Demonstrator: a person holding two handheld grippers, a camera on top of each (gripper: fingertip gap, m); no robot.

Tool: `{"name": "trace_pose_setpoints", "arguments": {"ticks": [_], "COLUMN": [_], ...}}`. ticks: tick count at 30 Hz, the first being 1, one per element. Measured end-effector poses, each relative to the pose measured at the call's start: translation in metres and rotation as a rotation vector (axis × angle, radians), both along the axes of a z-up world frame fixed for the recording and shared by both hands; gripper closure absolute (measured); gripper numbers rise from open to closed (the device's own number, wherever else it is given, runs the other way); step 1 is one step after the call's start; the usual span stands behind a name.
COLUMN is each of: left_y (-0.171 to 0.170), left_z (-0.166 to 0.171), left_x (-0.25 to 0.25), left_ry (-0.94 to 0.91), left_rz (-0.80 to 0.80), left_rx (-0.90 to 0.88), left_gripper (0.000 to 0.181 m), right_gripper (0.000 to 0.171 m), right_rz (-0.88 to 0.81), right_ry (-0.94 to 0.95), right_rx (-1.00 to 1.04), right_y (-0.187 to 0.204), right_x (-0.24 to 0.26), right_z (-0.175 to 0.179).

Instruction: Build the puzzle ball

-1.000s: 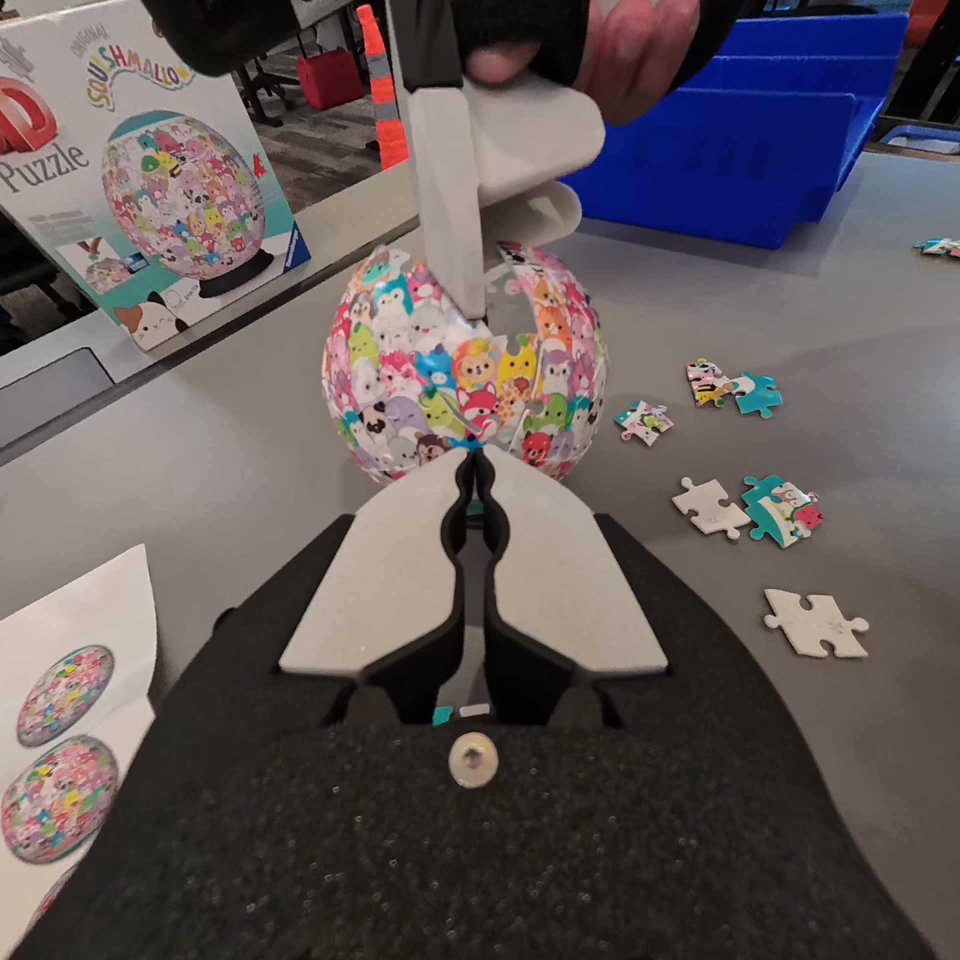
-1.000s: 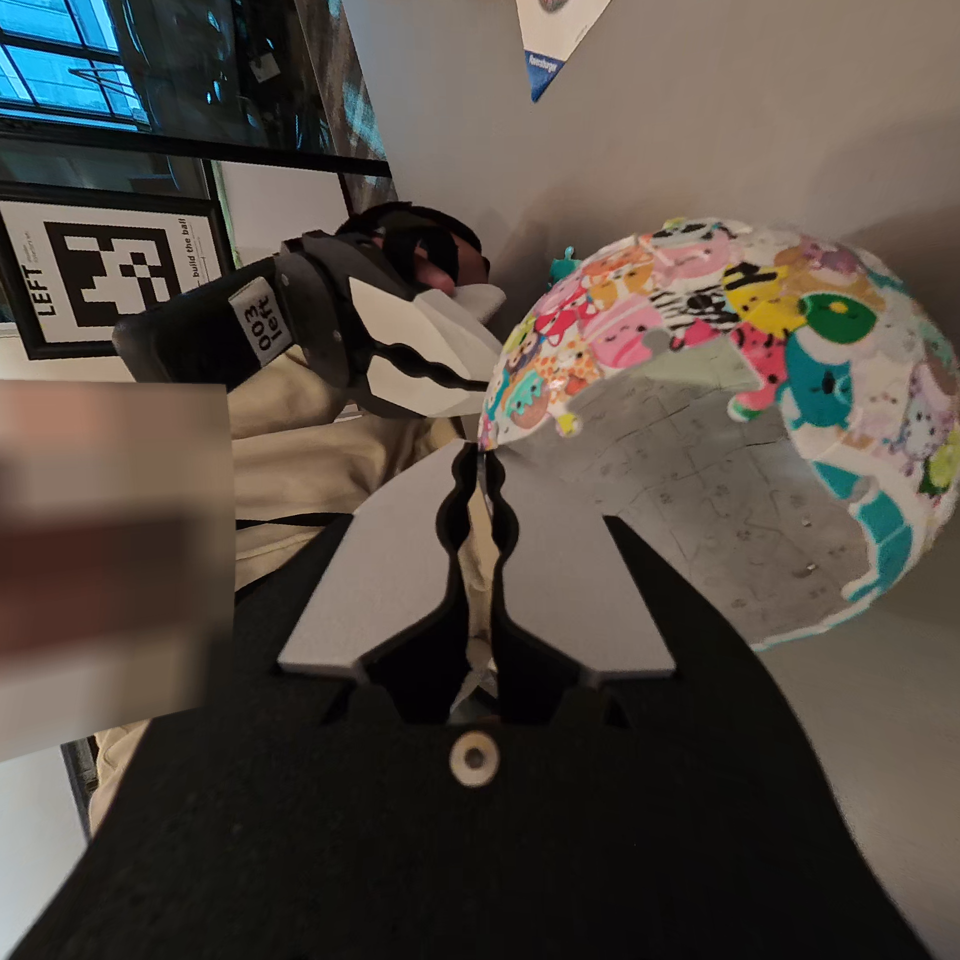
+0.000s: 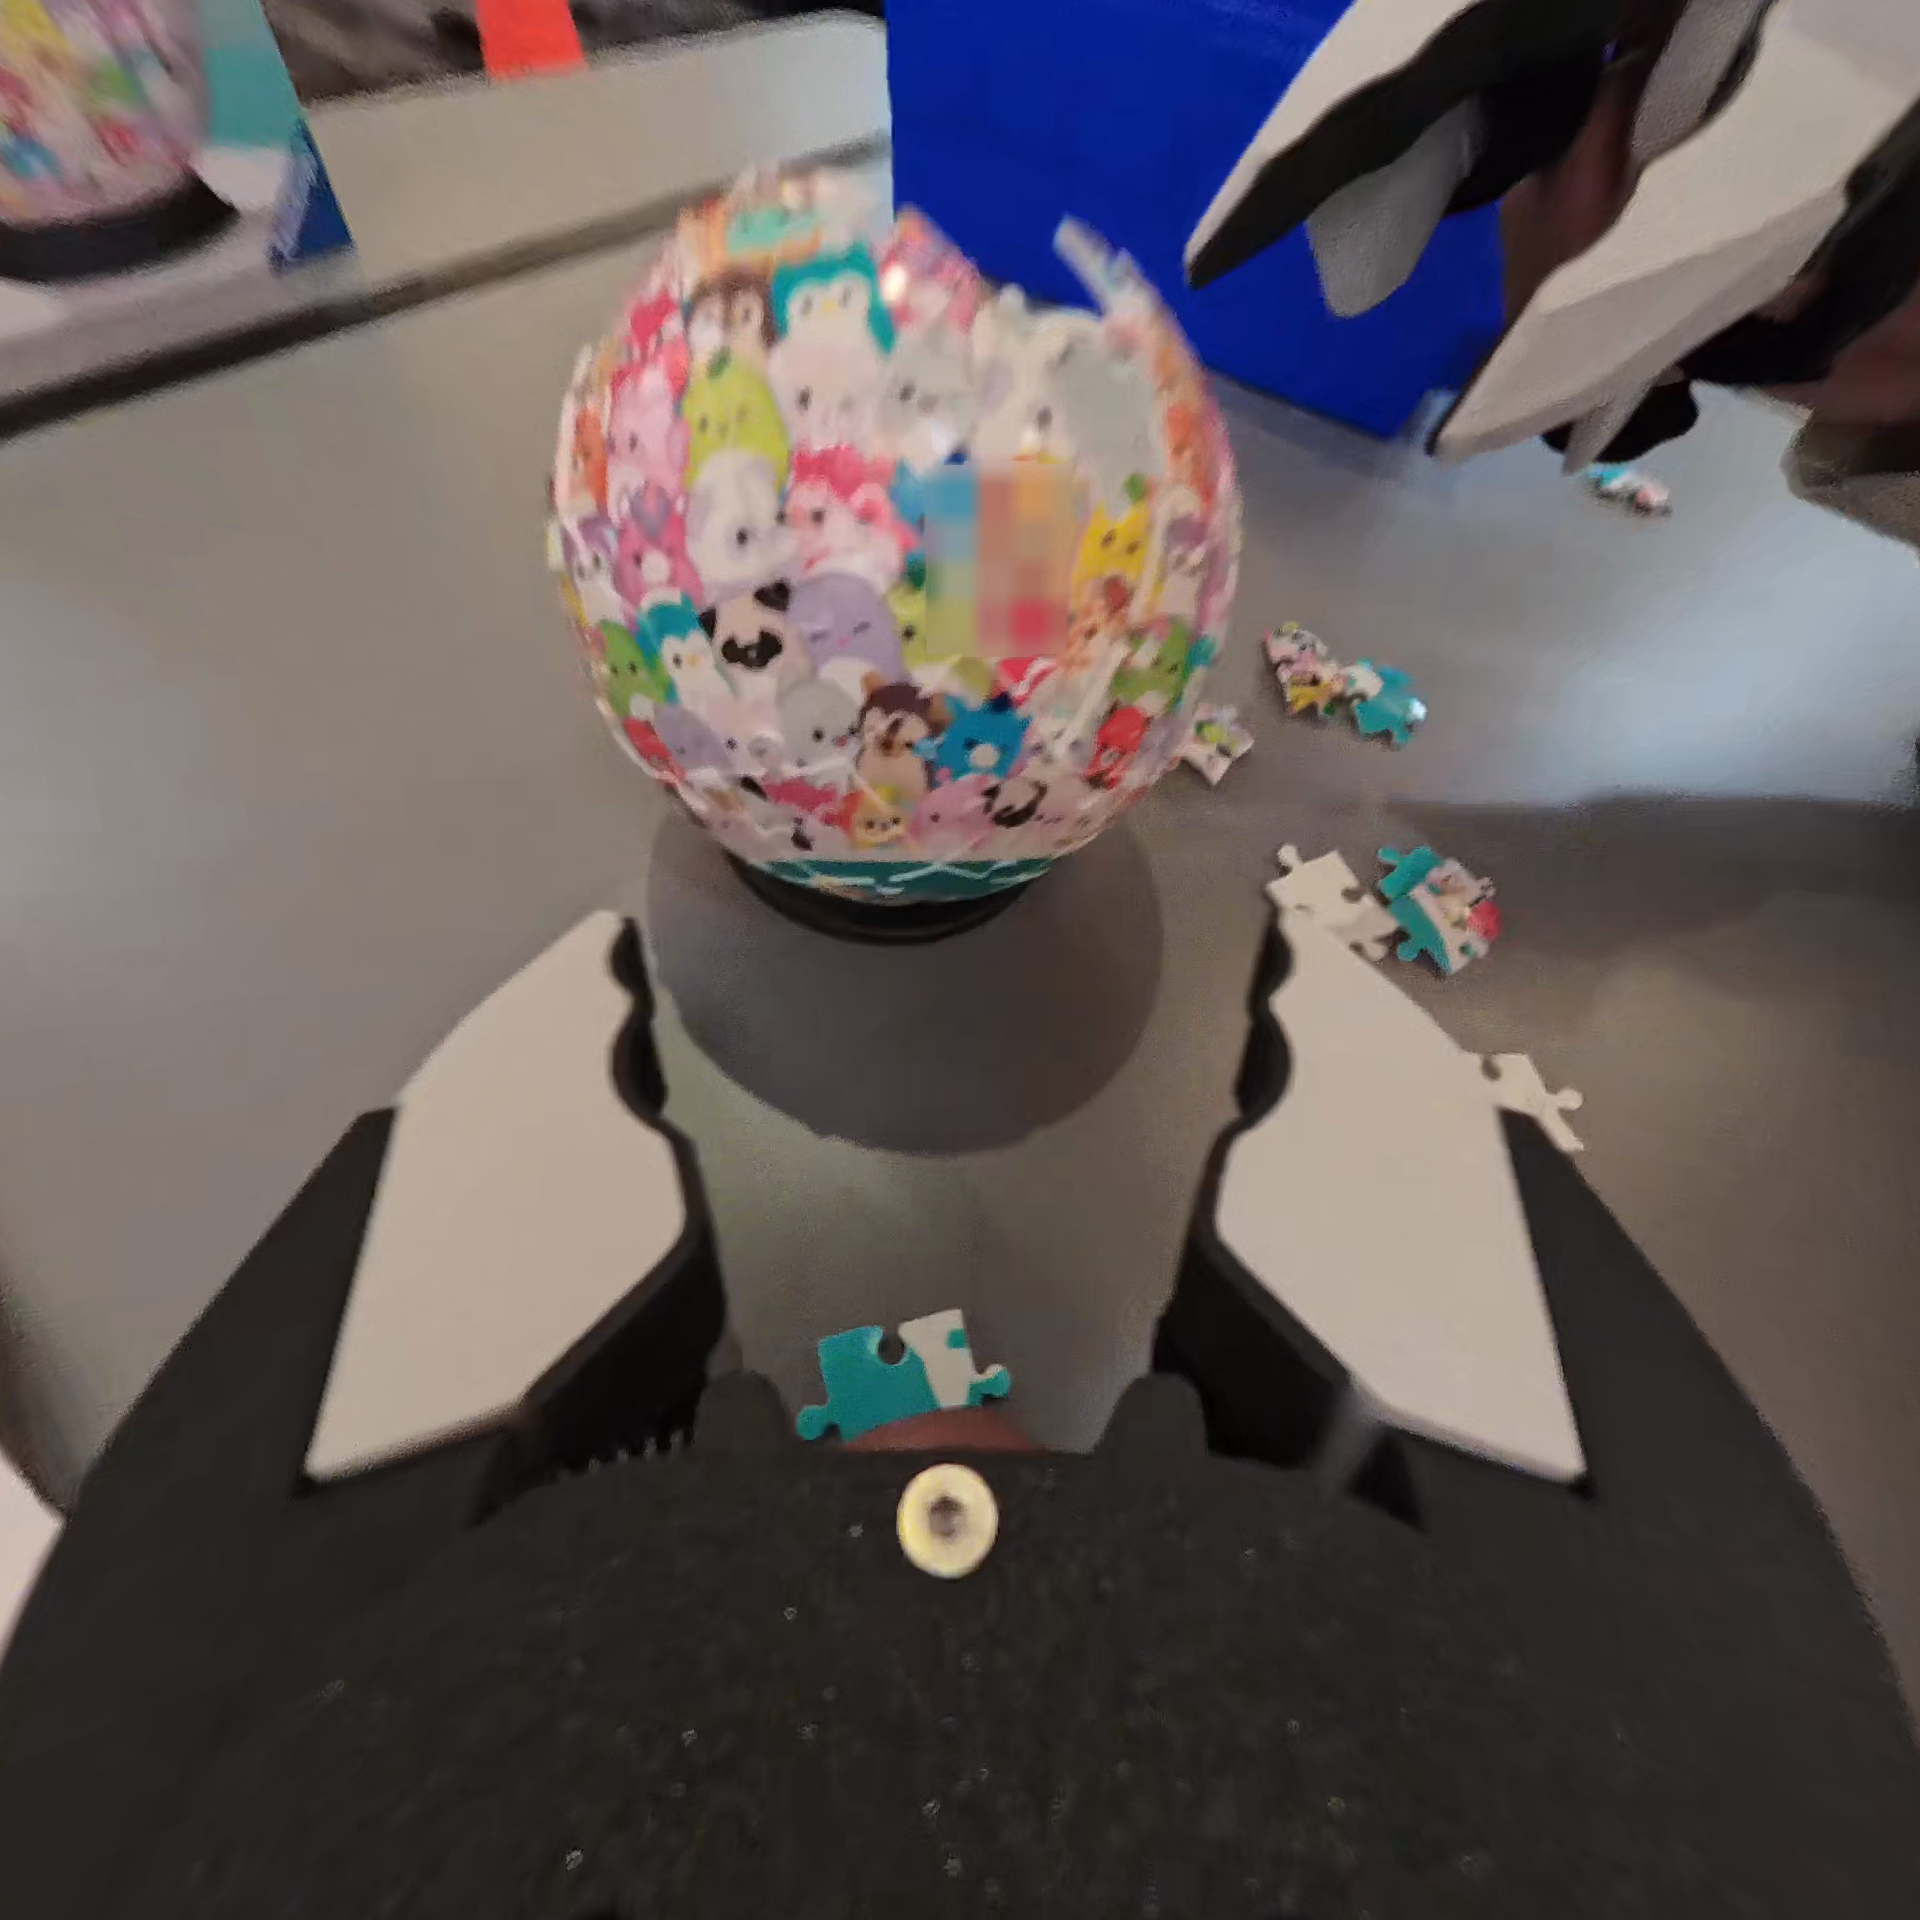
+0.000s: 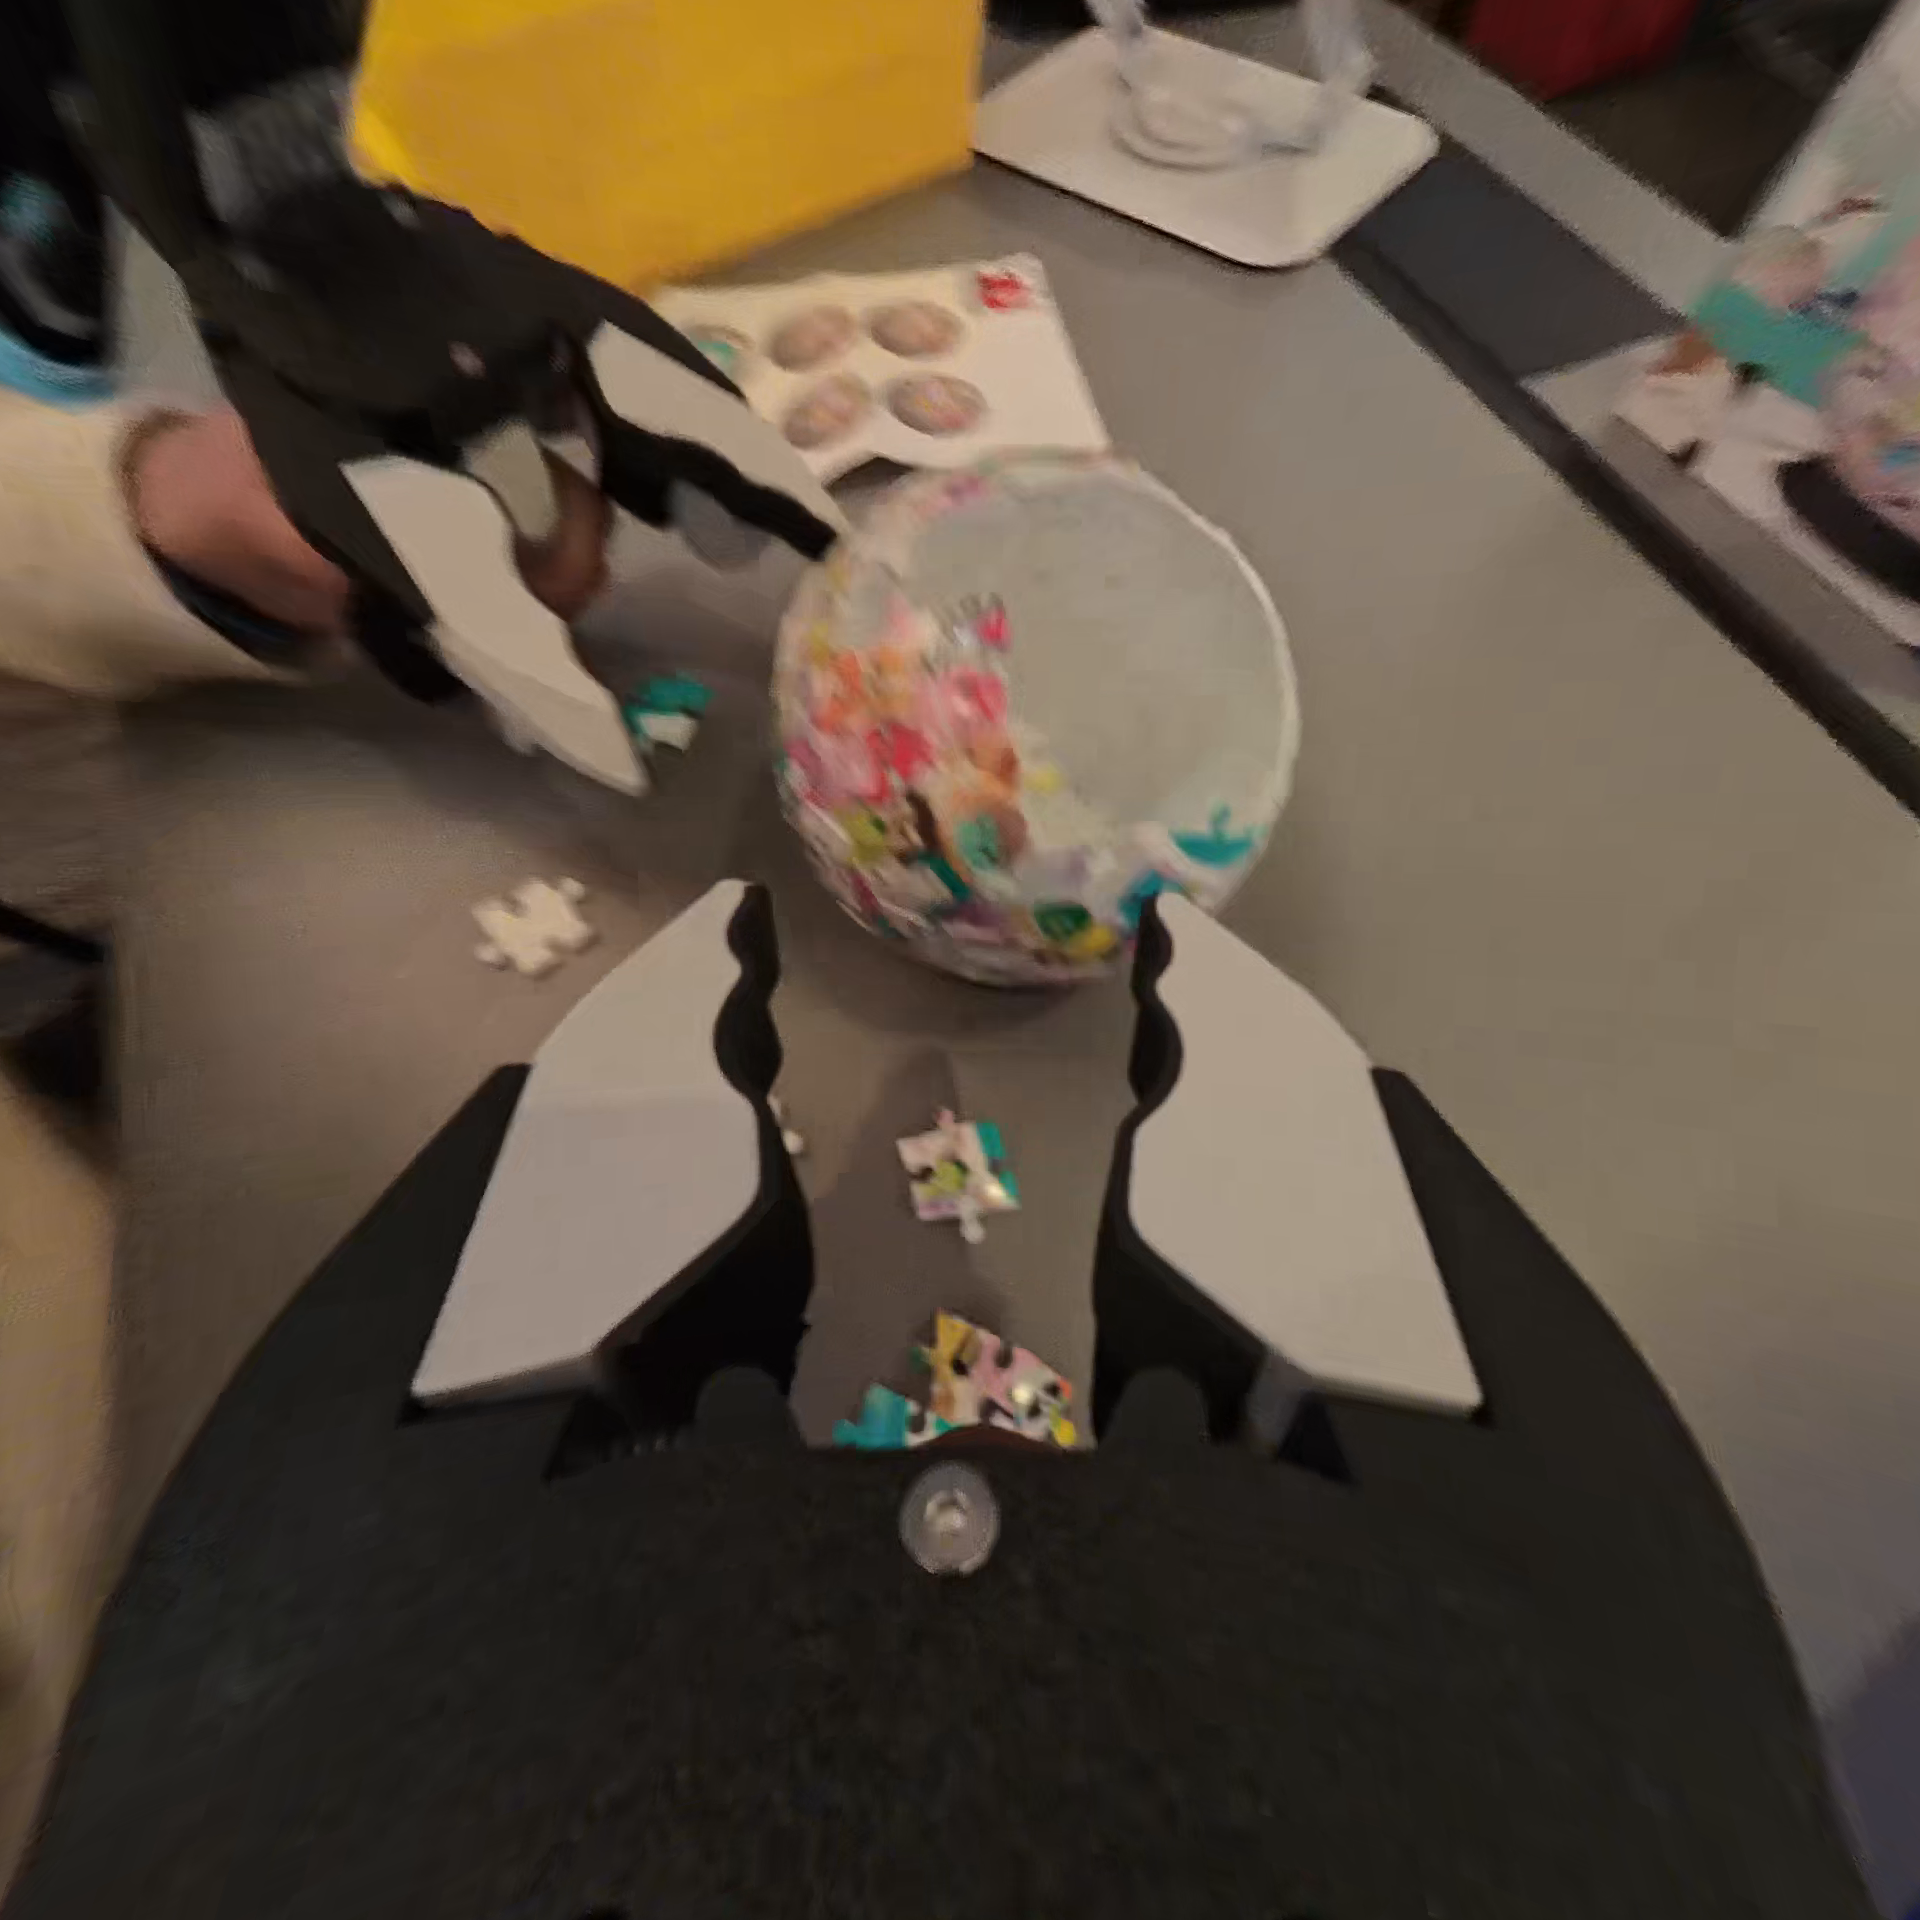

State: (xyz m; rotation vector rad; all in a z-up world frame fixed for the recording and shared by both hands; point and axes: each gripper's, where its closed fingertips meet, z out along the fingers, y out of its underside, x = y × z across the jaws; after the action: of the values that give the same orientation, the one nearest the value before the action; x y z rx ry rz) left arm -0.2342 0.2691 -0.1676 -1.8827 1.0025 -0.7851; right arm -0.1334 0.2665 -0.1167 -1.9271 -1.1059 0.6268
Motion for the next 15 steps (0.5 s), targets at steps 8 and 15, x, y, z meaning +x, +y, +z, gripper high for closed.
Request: {"name": "trace_pose_setpoints", "arguments": {"ticks": [8,15], "left_y": [0.014,-0.004], "left_z": [-0.015,-0.024], "left_x": [0.025,0.028], "left_ry": [0.031,0.065], "left_rz": [-0.123,-0.15], "left_rx": [-0.103,-0.121], "left_gripper": [0.068,0.079], "right_gripper": [0.077,0.07], "right_rz": [0.011,0.091], "right_ry": [0.119,0.13], "right_rx": [-0.328,-0.299], "right_y": [0.01,0.023], "right_x": [-0.015,-0.021], "right_z": [-0.075,-0.063]}}
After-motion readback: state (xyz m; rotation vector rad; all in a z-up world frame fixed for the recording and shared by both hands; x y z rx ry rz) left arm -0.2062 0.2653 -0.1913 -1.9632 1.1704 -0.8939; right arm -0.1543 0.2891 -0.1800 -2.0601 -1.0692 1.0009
